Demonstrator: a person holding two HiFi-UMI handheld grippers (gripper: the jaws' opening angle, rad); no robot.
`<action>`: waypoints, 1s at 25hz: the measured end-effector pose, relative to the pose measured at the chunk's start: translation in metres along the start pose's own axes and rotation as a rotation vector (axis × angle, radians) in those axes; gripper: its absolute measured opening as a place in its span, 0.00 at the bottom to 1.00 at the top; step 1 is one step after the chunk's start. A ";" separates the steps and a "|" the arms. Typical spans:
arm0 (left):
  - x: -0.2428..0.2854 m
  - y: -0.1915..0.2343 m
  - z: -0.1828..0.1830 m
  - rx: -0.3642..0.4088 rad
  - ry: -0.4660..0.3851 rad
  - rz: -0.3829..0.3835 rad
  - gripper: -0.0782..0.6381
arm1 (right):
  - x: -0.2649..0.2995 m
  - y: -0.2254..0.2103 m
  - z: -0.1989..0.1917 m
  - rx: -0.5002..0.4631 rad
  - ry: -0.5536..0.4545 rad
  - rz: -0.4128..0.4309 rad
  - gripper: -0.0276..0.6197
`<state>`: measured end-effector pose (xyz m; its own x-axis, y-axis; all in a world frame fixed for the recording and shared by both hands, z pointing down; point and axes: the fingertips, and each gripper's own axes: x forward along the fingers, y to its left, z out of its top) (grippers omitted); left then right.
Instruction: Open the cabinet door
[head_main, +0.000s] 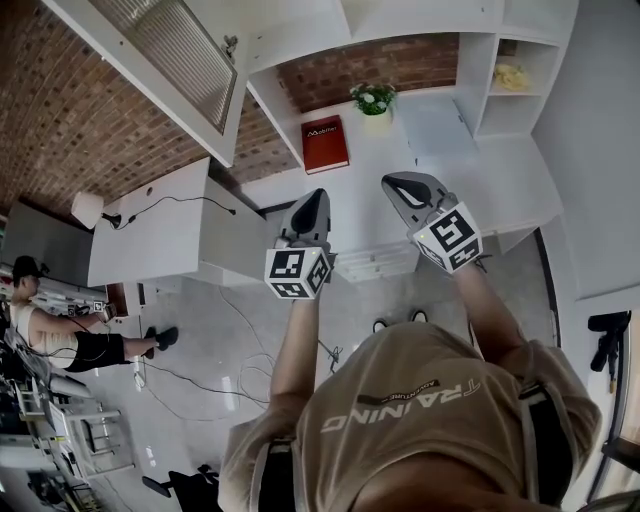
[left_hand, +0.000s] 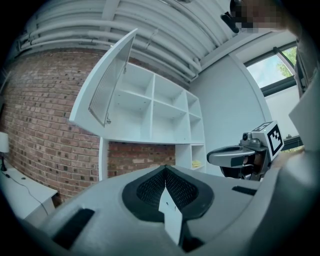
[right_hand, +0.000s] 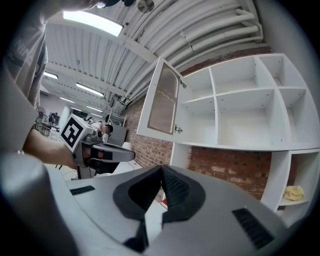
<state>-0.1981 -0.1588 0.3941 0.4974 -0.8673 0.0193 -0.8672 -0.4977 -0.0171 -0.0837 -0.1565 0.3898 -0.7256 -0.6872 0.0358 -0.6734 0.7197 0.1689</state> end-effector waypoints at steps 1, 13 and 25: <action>-0.001 0.002 0.000 -0.001 0.000 0.002 0.12 | 0.001 0.001 0.000 -0.002 -0.001 0.000 0.06; -0.001 0.012 -0.001 -0.010 -0.006 0.003 0.12 | 0.013 0.002 0.002 -0.012 0.002 0.009 0.06; 0.006 0.033 -0.011 -0.069 -0.002 0.028 0.12 | 0.030 0.004 0.000 -0.030 0.011 0.040 0.06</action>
